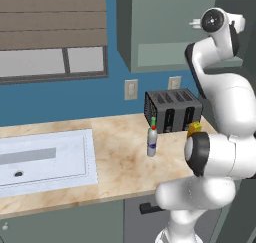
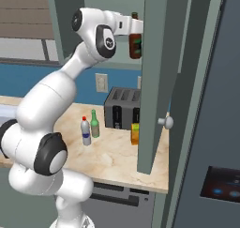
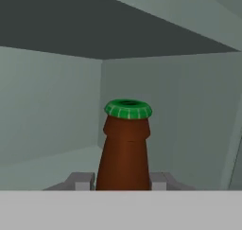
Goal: Sort all alcoholic drinks to one cabinet, and non-alcoholic drinks to the other.
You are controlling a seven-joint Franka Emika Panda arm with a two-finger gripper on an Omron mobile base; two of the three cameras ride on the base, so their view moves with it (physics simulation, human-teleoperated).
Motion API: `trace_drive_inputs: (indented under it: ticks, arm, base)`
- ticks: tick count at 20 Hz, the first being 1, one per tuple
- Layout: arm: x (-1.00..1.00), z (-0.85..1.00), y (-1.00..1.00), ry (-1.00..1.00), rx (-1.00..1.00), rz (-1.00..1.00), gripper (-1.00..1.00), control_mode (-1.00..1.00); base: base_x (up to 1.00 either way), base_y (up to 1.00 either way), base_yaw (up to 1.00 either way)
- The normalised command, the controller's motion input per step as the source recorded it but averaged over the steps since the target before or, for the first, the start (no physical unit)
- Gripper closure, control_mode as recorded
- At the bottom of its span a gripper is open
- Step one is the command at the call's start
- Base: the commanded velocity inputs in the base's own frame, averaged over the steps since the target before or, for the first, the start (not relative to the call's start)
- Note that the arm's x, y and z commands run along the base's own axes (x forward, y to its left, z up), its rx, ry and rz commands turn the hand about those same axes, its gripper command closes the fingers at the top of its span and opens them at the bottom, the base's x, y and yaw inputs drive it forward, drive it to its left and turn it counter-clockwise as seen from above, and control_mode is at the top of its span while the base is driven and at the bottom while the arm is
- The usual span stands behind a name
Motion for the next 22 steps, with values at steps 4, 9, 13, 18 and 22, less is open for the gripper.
trace_drive_inputs:
  ticks: [4, 9, 13, 18, 22]
  arm:
    - [0.31, -0.05, -0.18, 0.05, 0.0, 0.04, 1.0, -1.0]
    - [0.22, -0.11, -0.15, 0.01, 0.0, 0.06, 1.0, -1.0]
    - [0.22, -0.17, -0.11, 0.0, 0.03, 0.09, 1.0, -1.0]
    - [0.26, -0.14, -0.11, 0.0, 0.05, 0.09, 1.0, -1.0]
    - [0.3, -0.09, -0.06, -0.01, 0.04, 0.07, 1.0, -1.0]
  base:
    - [0.0, 0.0, 0.0]
    - [0.0, 0.0, 0.0]
    - [0.0, 0.0, 0.0]
    - [0.0, 0.0, 0.0]
    - [0.0, 0.0, 0.0]
